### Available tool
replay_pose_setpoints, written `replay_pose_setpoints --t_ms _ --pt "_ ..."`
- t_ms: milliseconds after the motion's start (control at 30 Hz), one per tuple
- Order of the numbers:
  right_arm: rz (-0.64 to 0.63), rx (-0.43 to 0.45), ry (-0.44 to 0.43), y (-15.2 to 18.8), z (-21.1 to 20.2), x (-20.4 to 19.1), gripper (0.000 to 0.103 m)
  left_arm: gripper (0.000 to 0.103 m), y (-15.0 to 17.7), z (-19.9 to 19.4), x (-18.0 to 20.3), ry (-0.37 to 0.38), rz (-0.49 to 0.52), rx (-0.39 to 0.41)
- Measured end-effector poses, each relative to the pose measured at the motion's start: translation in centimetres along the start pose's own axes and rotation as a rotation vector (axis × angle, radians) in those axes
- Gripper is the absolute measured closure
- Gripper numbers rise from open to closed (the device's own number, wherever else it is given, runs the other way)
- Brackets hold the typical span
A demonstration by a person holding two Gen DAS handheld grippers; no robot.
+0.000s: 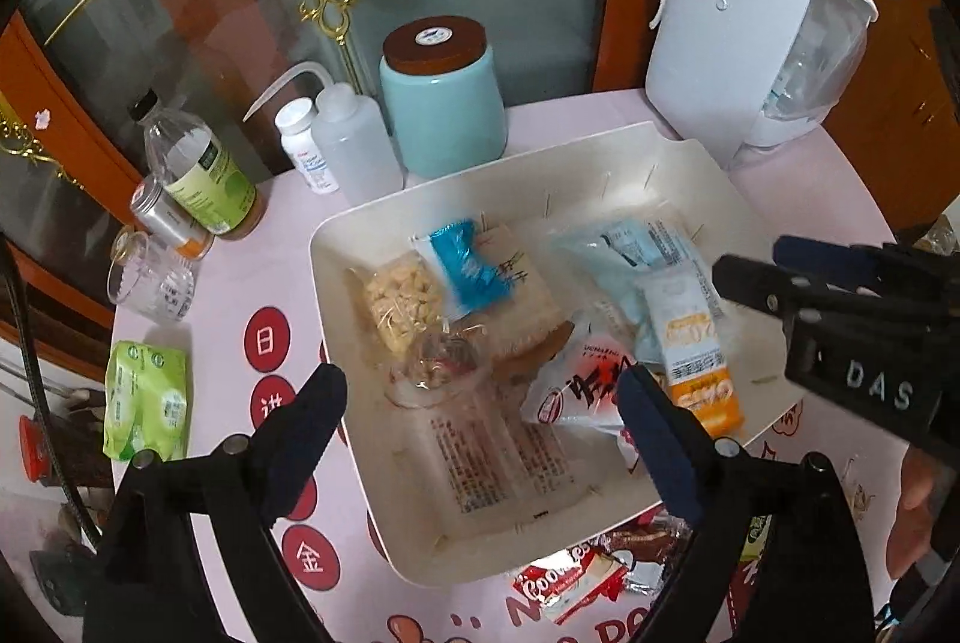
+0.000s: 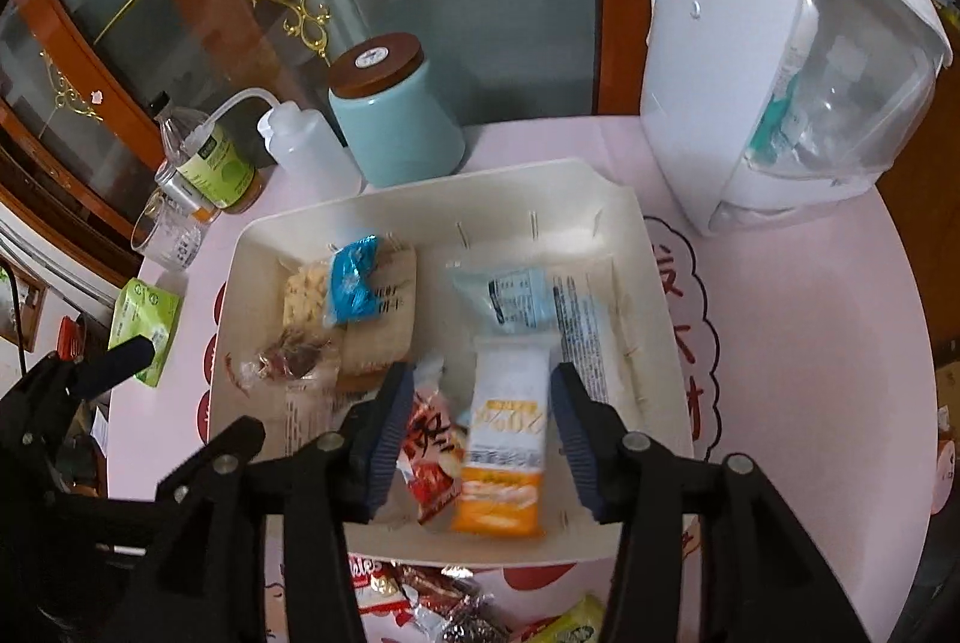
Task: Organize snacks
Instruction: 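Withdraw both tools from the tray toward the remaining snacks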
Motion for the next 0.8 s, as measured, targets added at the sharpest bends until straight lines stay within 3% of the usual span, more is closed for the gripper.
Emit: replay_pose_setpoints --t_ms 300,800 --pt "-0.001 0.022 -0.022 0.9 -2.9 0.5 0.054 0.012 0.9 -2.7 0.0 -0.028 0.015 0.008" --pt "-0.094 0.109 -0.046 3.0 -11.6 1.2 0.054 0.012 1.8 -11.1 2.0 -0.071 0.059 0.079"
Point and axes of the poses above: each gripper's, at about its wrist camera, not at the fingertips, and z roughly the way its jaws point, x to its right, y to its underside, the point moved 9 cm from there along z, roughly the way its jaws point, and after that the axes turned 12 degrees about x, right-handed, at the moved point
